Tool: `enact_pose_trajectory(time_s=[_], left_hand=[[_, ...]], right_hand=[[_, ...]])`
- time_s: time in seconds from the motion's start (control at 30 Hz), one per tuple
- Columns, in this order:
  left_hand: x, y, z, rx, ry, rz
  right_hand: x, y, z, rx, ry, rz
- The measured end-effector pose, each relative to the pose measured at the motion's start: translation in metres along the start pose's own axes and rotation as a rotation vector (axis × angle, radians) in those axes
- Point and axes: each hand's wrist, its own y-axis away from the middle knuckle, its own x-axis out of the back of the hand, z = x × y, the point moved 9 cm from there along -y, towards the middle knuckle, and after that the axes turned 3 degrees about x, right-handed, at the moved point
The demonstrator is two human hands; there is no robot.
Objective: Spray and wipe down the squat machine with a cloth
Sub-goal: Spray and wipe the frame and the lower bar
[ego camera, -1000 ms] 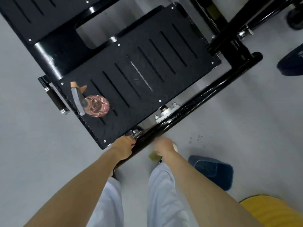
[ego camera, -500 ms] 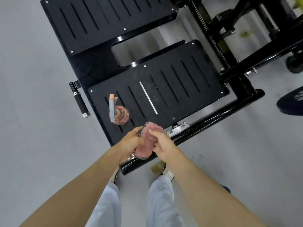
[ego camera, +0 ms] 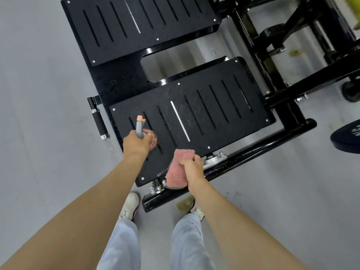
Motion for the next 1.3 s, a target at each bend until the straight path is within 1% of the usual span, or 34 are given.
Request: enact_pose_trajectory(time_s=[0.07, 0.13, 0.3, 0.43, 0.5, 0.57, 0.7, 0.8, 0.9, 1.0, 1.03, 1.13, 1.23, 1.3], left_hand=[[0.005, -0.003, 0.006, 0.003, -0.054, 0.050], [0.007, -0.001, 0.015, -0.038, -0.140, 0.074], [0.023, 0.016, 0.052, -0.235, -0.291, 0.051], [0.047, 0.051, 0.098, -0.389, -0.257, -0.071], [0.068, 0.087, 0.138, -0.505, -0.299, -0.111], [0.092, 0.127, 0.180, -0.585, -0.345, -0.132], [0.142, 0.201, 0.269, -0.695, -0.332, -0.181], [0.182, 0.252, 0.344, -0.806, -0.328, -0.153], [0.234, 0.318, 0.428, -0.918, -0.290, -0.074], [0.280, 0.372, 0.489, -1.000, -0.183, -0.055], [0.294, 0.388, 0.506, -1.033, -0.144, -0.059], [0.334, 0.430, 0.548, -1.129, -0.059, -0.068], [0.366, 0.454, 0.575, -1.202, 0.041, -0.090], [0.377, 0.454, 0.579, -1.232, 0.045, -0.122]], right_hand=[[0.010, -0.001, -0.013, 0.145, 0.149, 0.099], [0.014, 0.001, -0.024, 0.239, 0.246, 0.133], [0.012, 0.008, -0.048, 0.282, 0.345, 0.098], [0.018, 0.043, -0.089, 0.335, 0.299, 0.091], [0.028, 0.076, -0.123, 0.349, 0.292, 0.099], [0.036, 0.107, -0.154, 0.354, 0.294, 0.094], [0.053, 0.168, -0.230, 0.367, 0.317, 0.025], [0.062, 0.208, -0.303, 0.429, 0.322, 0.005], [0.078, 0.270, -0.377, 0.510, 0.258, -0.012], [0.092, 0.315, -0.432, 0.654, 0.162, -0.021], [0.096, 0.333, -0.446, 0.675, 0.098, -0.059], [0.102, 0.374, -0.481, 0.676, -0.087, -0.142], [0.099, 0.407, -0.510, 0.660, -0.209, -0.130], [0.082, 0.418, -0.520, 0.669, -0.306, -0.144]])
